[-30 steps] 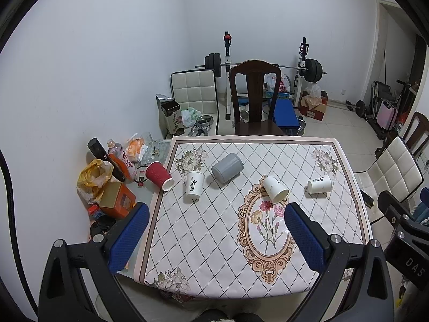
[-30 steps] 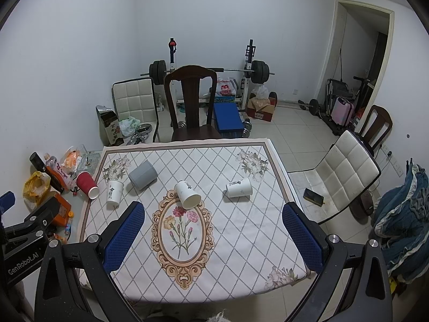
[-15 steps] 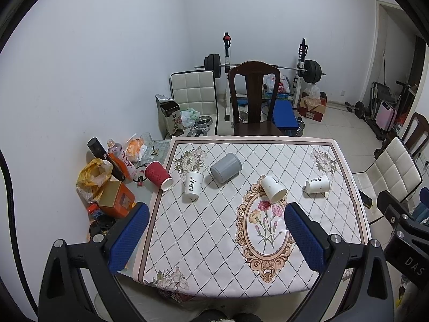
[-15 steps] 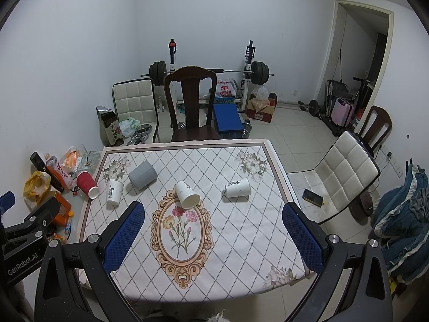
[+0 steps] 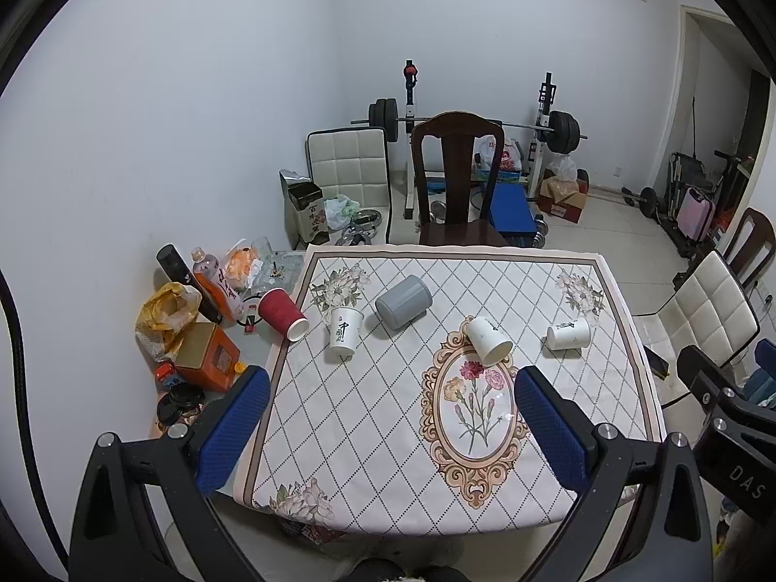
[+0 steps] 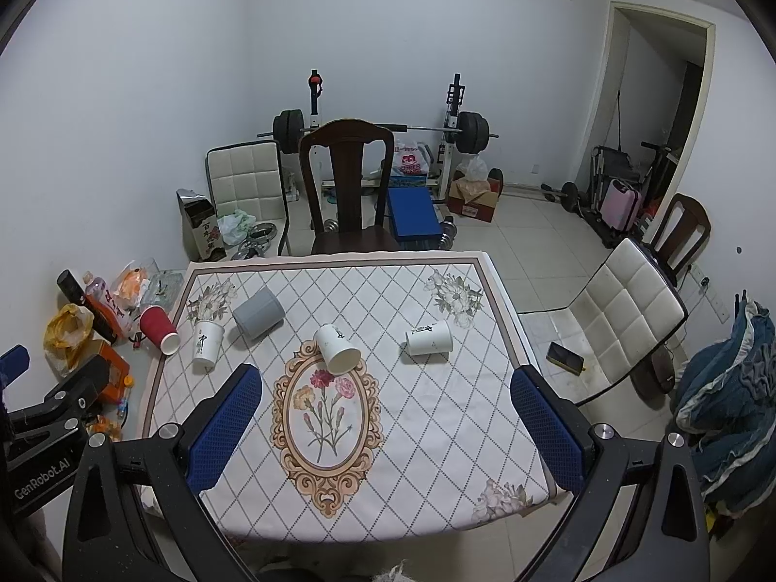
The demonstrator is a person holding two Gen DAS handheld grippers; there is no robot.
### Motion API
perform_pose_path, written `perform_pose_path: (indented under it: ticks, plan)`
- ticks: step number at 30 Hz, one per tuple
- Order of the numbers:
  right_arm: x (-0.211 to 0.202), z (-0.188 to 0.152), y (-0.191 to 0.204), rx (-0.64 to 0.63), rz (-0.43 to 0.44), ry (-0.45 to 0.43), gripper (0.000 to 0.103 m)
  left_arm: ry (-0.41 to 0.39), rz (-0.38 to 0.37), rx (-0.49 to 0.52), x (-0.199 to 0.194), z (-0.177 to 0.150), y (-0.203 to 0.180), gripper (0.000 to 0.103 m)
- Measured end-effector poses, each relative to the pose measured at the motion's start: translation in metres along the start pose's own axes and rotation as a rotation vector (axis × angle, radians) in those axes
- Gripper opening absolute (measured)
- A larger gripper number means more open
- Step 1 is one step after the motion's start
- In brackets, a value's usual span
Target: Flip cup upright
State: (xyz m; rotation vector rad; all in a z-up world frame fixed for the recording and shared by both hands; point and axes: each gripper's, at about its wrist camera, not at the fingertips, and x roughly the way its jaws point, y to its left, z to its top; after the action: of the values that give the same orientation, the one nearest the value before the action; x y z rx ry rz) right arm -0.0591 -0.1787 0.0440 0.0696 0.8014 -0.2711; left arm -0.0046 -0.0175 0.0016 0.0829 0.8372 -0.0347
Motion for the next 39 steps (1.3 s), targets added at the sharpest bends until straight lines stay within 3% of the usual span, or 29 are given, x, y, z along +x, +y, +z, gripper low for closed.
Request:
perform_pose_path:
  ticks: [10,15,20,29,35,39]
  plan:
    - [0.006,-0.004,-0.014,-0.038,0.041,0.023,0.103,0.010,0.038,-0.042,0.008,-0.008,-0.004,0.103]
    - [0.048,-0.008,0.001,-0.063,0.063,0.095,0.103,0.060,0.088,-0.064,0.055,-0.015,0.011,0.103]
    - [0.115,-0.018,0.025,-0.087,0.059,0.211,0.103,0.171,0.134,-0.076,0.121,-0.029,0.035,0.103]
    - [0.289,-0.044,0.100,-0.136,0.018,0.482,0.103,0.384,0.216,-0.090,0.268,-0.034,0.098,0.103]
    - [0.380,-0.059,0.166,-0.215,0.007,0.608,0.103,0.475,0.236,-0.166,0.351,-0.027,0.153,0.102]
    - [0.432,-0.066,0.205,-0.270,-0.015,0.668,0.103,0.516,0.209,-0.251,0.399,-0.019,0.193,0.102]
